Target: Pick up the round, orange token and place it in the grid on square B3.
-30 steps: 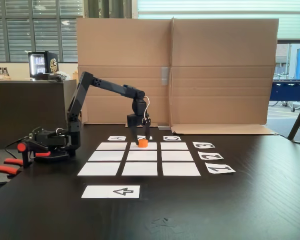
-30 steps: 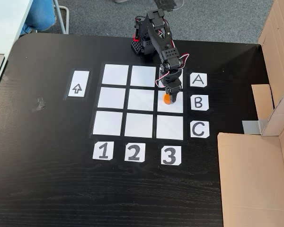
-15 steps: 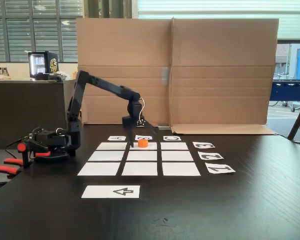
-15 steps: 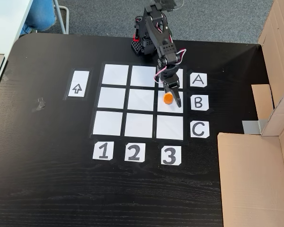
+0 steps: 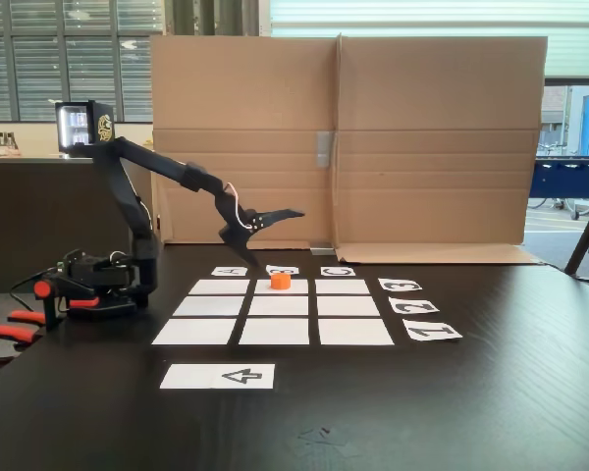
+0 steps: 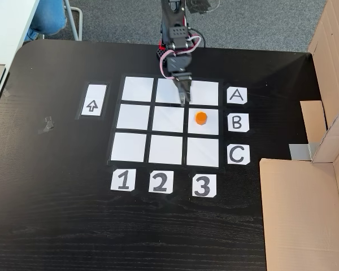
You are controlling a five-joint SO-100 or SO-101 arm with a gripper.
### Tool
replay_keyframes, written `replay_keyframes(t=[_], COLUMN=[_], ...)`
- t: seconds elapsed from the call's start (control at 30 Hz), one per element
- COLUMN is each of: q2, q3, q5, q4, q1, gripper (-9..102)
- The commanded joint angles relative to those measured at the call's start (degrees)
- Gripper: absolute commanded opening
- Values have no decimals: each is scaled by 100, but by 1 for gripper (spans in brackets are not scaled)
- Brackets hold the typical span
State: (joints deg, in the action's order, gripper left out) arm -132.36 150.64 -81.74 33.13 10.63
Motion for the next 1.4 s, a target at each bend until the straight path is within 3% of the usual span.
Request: replay_keyframes(t=[0.0, 0.2, 0.27, 0.37, 0.4, 0.53, 0.67, 0.8, 1.37], q2=[-2092, -5036, -5537, -5836, -5836, -5845, -5836, -5845, -5836], q3=[958, 2030, 2039, 2057, 2057, 2285, 2461, 2461, 2461], q5=[501, 853, 598, 431, 272, -53, -79, -237, -237], q4=[-123, 343, 387, 255, 246, 202, 422, 633, 633], q1=[-782, -3331, -4447, -6196, -6829, -9062, -10459, -10828, -10793], gripper=[61, 59, 43, 3, -1, -1, -1, -1, 0])
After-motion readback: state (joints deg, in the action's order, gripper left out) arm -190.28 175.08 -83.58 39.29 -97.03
